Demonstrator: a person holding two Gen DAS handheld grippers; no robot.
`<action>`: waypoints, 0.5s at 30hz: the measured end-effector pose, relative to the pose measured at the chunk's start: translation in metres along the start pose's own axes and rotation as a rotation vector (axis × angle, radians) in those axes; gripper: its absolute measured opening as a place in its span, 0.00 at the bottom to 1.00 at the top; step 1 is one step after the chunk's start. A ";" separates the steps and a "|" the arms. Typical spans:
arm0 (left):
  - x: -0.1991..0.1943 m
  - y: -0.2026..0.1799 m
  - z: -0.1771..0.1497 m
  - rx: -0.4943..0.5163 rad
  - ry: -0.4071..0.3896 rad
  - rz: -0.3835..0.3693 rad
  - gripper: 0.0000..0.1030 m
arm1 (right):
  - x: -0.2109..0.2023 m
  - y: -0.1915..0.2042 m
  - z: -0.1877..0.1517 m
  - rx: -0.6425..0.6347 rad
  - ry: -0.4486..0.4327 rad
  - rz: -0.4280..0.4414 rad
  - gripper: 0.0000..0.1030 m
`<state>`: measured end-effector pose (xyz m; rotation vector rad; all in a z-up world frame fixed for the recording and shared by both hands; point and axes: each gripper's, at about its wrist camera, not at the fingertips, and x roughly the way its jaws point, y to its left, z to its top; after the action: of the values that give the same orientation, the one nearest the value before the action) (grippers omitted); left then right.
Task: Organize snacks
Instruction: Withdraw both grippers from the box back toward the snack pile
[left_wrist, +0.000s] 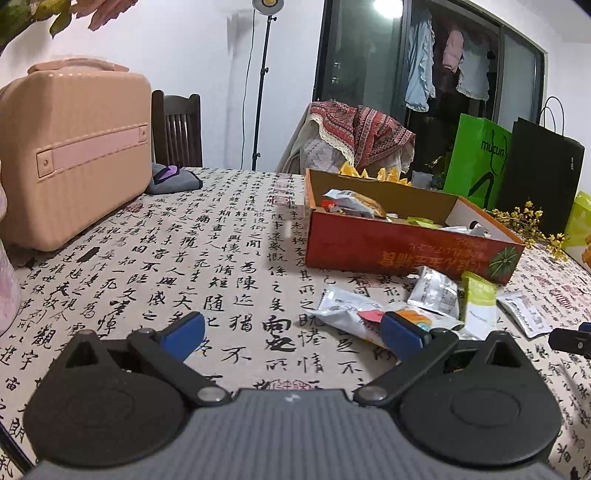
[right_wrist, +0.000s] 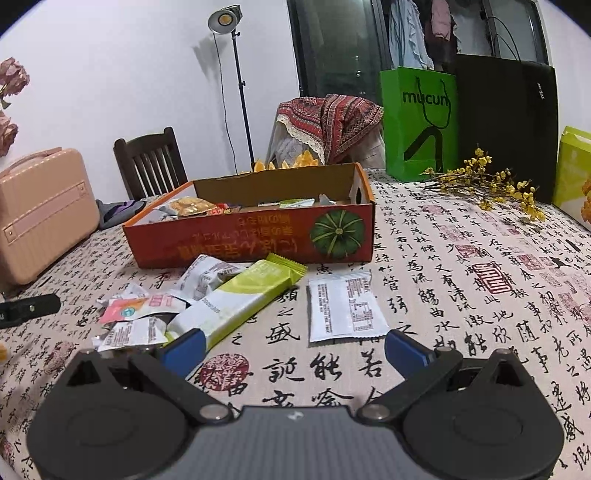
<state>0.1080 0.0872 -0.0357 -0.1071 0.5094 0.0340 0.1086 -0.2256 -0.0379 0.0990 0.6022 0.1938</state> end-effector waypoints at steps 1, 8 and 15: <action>0.002 0.001 -0.001 -0.001 0.003 0.001 1.00 | 0.002 0.001 0.000 -0.002 0.004 -0.003 1.00; 0.012 0.009 -0.004 -0.026 0.010 -0.016 1.00 | 0.021 0.011 0.003 -0.014 0.044 -0.027 1.00; 0.018 0.016 -0.006 -0.059 0.010 -0.038 1.00 | 0.042 0.011 0.018 -0.044 0.052 -0.135 1.00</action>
<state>0.1196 0.1024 -0.0512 -0.1744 0.5167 0.0113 0.1509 -0.2072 -0.0446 0.0102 0.6538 0.0790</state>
